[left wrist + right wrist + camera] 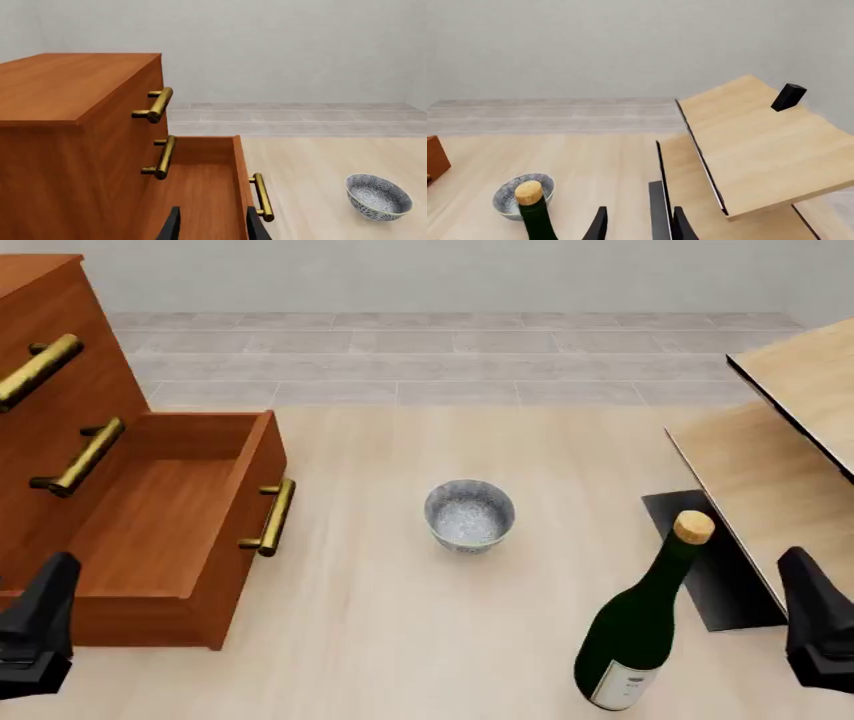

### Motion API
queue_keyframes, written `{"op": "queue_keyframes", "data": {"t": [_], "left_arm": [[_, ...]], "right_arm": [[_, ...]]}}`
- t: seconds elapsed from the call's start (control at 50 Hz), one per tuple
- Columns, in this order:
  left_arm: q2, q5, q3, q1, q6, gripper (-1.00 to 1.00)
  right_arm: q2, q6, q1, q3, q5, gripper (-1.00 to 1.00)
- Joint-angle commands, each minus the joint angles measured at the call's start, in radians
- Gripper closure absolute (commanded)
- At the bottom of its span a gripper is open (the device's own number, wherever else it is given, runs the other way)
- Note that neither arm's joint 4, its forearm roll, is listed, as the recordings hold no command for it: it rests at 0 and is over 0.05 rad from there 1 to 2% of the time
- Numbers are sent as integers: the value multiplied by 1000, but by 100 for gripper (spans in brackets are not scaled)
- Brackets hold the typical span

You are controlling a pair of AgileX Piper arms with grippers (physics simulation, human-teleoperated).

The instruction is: Put the bowl on top of the cabinet.

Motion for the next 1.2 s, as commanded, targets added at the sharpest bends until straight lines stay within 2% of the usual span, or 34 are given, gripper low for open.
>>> {"op": "queue_keyframes", "data": {"t": [0.02,0.4,0.48,0.58,0.68,0.72,0.74,0.76,0.82,0.88,0.94,1.02,1.06,1.2], "left_arm": [[18,-7,-2,5,-6,-100],[32,-5,-30,-26,-7,-100],[61,-20,-41,-35,0,-100],[165,-74,-64,-60,-7,-100],[242,-111,-108,-102,43,-100],[262,-117,-116,-100,40,-100],[322,-135,-134,-129,65,-100],[324,-137,-134,-129,65,-100],[354,-150,-149,-152,122,-100],[387,-132,-182,-207,81,-100],[417,-121,-214,-245,84,-100],[466,-89,-265,-316,48,-100],[483,-89,-279,-355,71,-100],[596,-89,-341,-458,51,-100]], "right_arm": [[-20,-1,21,23,-28,-100],[-12,4,27,20,-33,-100],[-12,6,28,23,-36,-100],[-14,10,27,24,-37,-100],[-15,11,27,22,-36,-100],[-16,11,27,21,-35,-100],[-18,14,26,23,-35,-100],[-18,14,26,23,-35,-100],[-18,15,26,23,-36,-100],[-20,18,23,23,-36,-100],[-21,20,22,23,-36,-100],[-22,22,22,23,-36,-100],[-22,23,22,23,-37,-100],[-21,28,22,23,-37,-100]]}}
